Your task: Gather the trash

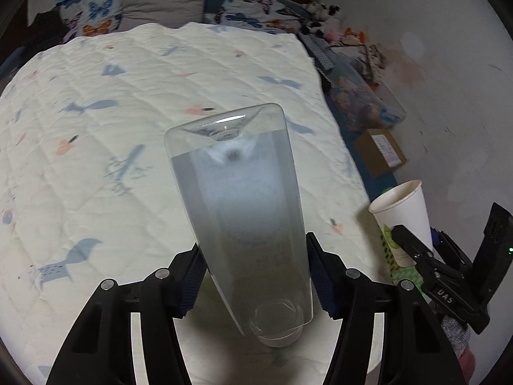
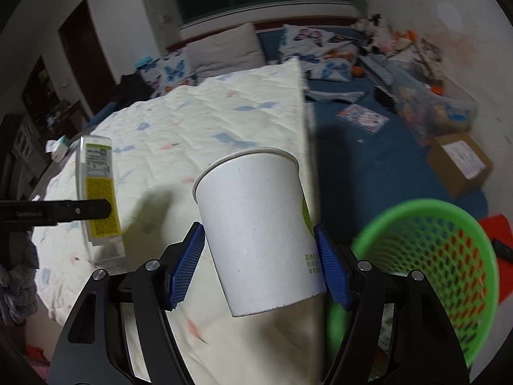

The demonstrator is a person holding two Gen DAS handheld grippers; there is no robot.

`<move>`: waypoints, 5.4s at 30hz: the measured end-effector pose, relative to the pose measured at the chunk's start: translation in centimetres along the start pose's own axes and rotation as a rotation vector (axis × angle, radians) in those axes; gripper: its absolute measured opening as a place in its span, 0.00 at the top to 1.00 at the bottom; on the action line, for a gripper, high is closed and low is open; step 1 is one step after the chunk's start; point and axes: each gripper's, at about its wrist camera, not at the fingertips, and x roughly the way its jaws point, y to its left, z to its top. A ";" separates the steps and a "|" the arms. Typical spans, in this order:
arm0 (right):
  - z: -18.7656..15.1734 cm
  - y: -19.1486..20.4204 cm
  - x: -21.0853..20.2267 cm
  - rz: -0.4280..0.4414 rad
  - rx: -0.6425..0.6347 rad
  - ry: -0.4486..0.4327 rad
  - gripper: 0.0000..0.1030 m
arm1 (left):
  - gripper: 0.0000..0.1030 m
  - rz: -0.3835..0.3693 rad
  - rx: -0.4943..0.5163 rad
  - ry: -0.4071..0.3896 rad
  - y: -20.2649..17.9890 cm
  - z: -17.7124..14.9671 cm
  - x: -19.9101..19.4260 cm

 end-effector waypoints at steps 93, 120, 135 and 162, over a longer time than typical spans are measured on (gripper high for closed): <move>-7.7 -6.1 -11.6 -0.257 0.203 -0.114 0.17 | 0.15 -0.096 0.409 -0.105 -15.4 -2.5 0.8; -6.6 2.9 -10.6 -0.246 0.093 -0.112 0.07 | 0.07 0.042 0.325 -0.326 -3.5 -6.0 -7.4; -6.7 4.4 -11.0 -0.202 0.095 -0.132 0.06 | 0.07 0.074 0.333 -0.372 -2.0 -8.4 -9.2; -6.4 5.9 -11.1 -0.169 0.067 -0.146 0.06 | 0.07 0.088 0.289 -0.394 -0.5 -9.2 -10.0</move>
